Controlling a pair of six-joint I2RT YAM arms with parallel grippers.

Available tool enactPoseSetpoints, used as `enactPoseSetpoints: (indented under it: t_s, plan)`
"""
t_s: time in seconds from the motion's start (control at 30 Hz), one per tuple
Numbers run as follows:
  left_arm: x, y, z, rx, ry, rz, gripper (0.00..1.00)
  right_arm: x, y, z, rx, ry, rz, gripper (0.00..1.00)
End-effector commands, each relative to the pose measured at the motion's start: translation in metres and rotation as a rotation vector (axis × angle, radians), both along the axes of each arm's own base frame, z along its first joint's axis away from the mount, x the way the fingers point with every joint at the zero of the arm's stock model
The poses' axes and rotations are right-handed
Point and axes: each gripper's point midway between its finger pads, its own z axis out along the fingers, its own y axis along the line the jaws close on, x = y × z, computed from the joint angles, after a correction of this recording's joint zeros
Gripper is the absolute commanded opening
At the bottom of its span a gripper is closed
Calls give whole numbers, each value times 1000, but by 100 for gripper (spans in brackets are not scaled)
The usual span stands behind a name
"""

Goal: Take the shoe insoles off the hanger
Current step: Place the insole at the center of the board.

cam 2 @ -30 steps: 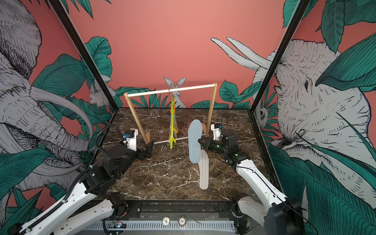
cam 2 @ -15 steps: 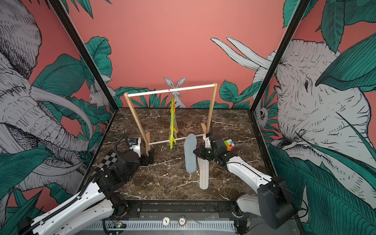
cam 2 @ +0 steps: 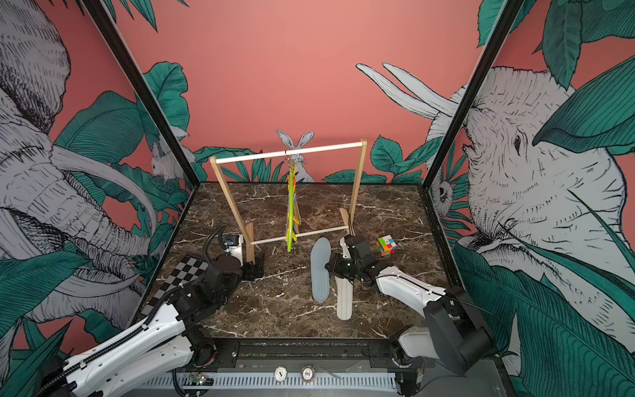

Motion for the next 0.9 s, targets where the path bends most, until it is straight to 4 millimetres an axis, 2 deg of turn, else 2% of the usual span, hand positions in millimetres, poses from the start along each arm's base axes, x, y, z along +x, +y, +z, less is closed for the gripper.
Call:
enactPoseSetpoints:
  t_s: [0.0,0.3,0.87]
  plan:
    - [1,-1,-2,-30,-6,7,97,3,3,-4,8,-14,-14,0]
    - [0,-3,-10,-35,8,1,96,-3,-2,-23,-29,16,-26,0]
    - [1,-2,-13,-31,9,5,96,-8,-5,-44,-60,47,-23,0]
